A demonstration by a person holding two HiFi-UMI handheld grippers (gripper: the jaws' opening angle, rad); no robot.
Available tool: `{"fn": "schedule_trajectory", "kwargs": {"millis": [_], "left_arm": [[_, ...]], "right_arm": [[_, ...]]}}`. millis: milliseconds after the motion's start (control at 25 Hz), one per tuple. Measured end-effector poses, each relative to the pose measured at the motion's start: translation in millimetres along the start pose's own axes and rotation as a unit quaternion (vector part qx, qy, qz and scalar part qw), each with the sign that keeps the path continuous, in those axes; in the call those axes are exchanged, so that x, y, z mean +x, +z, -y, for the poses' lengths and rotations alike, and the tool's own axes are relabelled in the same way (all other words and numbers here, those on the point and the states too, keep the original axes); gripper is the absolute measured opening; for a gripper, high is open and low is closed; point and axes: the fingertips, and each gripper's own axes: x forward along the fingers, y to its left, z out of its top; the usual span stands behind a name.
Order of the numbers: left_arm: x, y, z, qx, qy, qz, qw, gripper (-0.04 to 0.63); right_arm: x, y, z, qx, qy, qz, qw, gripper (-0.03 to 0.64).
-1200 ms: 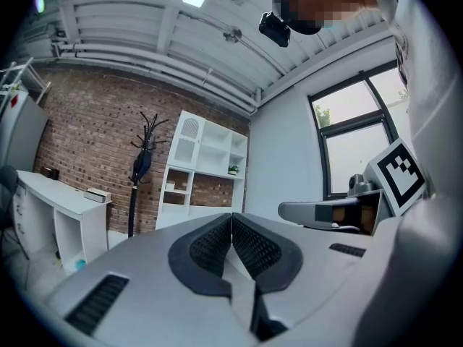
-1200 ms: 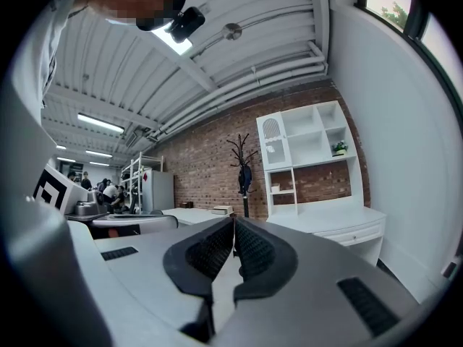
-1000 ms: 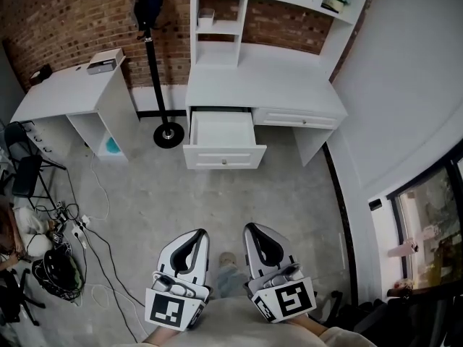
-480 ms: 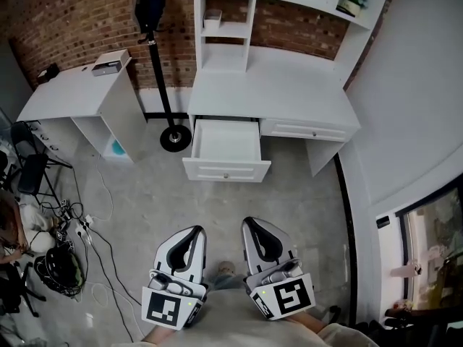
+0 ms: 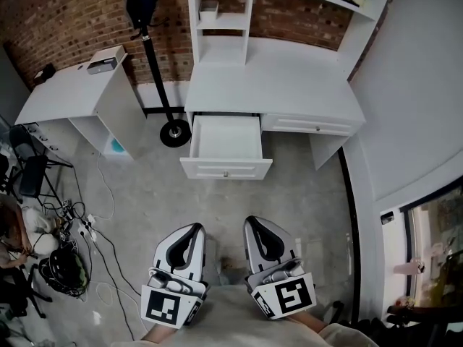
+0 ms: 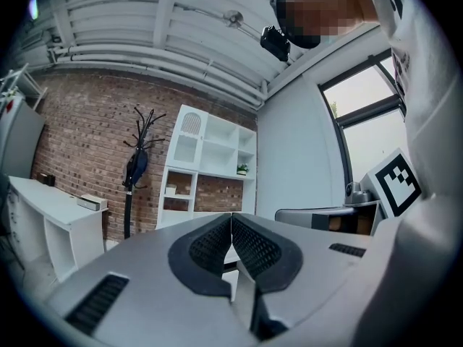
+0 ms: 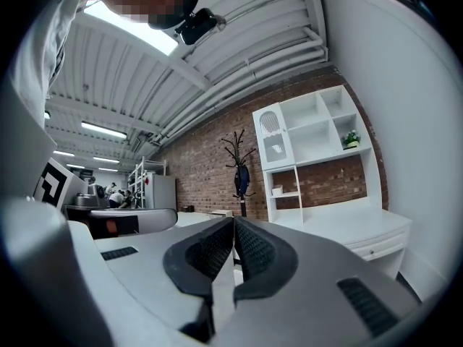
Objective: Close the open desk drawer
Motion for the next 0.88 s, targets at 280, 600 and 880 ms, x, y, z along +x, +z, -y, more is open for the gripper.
{"fn": "schedule_trajectory", "kwargs": {"millis": [280, 600, 880], "left_arm": [[37.1, -15.2, -29.5, -0.039, -0.006, -0.006, 0.9992, 0.017], [103.6, -32.0, -95.4, -0.027, -0.052, -0.032, 0.9978, 0.018], [170.0, -34.6, -135.7, -0.036, -0.113, -0.041, 0.9921, 0.018]], "right_arm": [[43.1, -17.7, 12.9, 0.004, -0.009, -0.021, 1.000, 0.031], [121.4, -24.5, 39.3, 0.000, -0.050, -0.021, 0.999, 0.029], [192.1, -15.0, 64.9, -0.008, -0.094, 0.004, 0.995, 0.031]]}}
